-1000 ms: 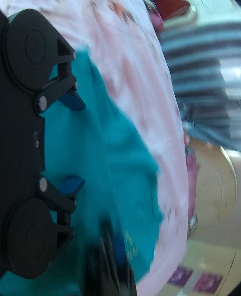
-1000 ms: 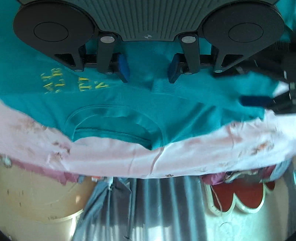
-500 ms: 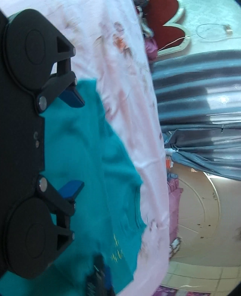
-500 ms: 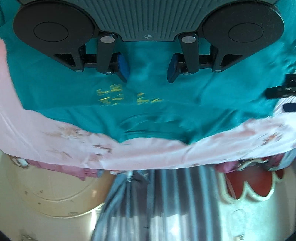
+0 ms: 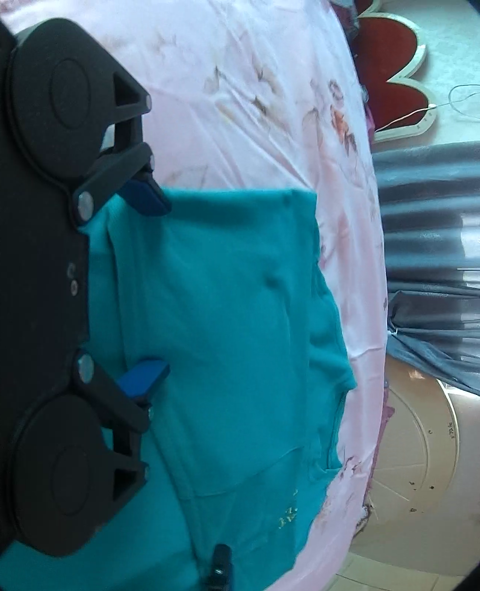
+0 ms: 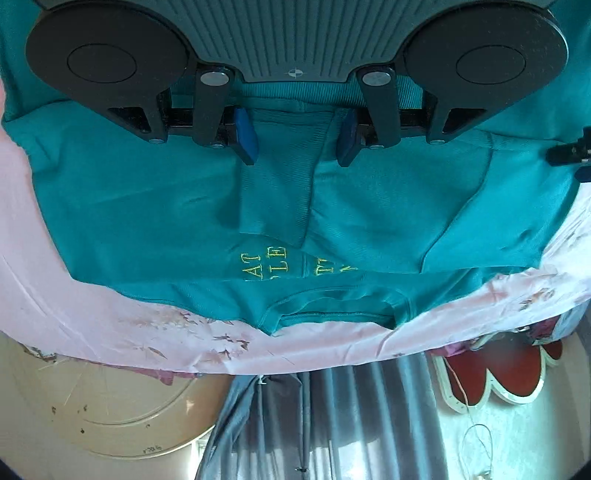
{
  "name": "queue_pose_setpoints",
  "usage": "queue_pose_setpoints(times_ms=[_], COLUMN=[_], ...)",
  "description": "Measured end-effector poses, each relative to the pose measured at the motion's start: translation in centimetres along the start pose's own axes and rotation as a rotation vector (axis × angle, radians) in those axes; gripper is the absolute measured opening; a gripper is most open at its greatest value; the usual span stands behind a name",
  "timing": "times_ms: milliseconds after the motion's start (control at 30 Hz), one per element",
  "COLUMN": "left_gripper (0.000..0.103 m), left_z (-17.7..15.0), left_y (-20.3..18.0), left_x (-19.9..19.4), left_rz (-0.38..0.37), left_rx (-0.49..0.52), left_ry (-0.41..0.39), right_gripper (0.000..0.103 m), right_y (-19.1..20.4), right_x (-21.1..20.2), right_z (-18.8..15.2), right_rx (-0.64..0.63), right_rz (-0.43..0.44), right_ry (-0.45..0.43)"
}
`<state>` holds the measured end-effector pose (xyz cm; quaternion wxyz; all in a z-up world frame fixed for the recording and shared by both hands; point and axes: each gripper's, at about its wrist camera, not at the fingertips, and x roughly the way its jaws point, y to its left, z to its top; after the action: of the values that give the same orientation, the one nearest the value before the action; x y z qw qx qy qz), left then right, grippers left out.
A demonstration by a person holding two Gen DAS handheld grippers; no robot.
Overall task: Fold small clothes
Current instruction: 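Move both open tools to the hem of the teal sweatshirt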
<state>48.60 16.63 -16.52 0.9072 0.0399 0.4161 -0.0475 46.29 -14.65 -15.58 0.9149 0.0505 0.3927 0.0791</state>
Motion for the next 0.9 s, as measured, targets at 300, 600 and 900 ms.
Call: queue_pose_setpoints(times_ms=[300,600,900], left_gripper=[0.084,0.084,0.087], left_z=[-0.5,0.1,0.1], left_y=[-1.4,-3.0,-5.1], left_x=[0.0,-0.5,-3.2], left_rz=[0.039,0.142,0.189], left_rx=[0.010,-0.004,0.022], left_ry=[0.002,0.007,-0.009], right_gripper=[0.048,0.052,0.052], right_y=[0.1,-0.4,-2.4], right_x=[0.8,1.4,-1.1], right_z=[-0.6,-0.4,0.7], right_rx=[-0.077,-0.144,-0.078], right_rz=[0.037,0.083,0.155], right_ry=[0.031,0.033,0.005])
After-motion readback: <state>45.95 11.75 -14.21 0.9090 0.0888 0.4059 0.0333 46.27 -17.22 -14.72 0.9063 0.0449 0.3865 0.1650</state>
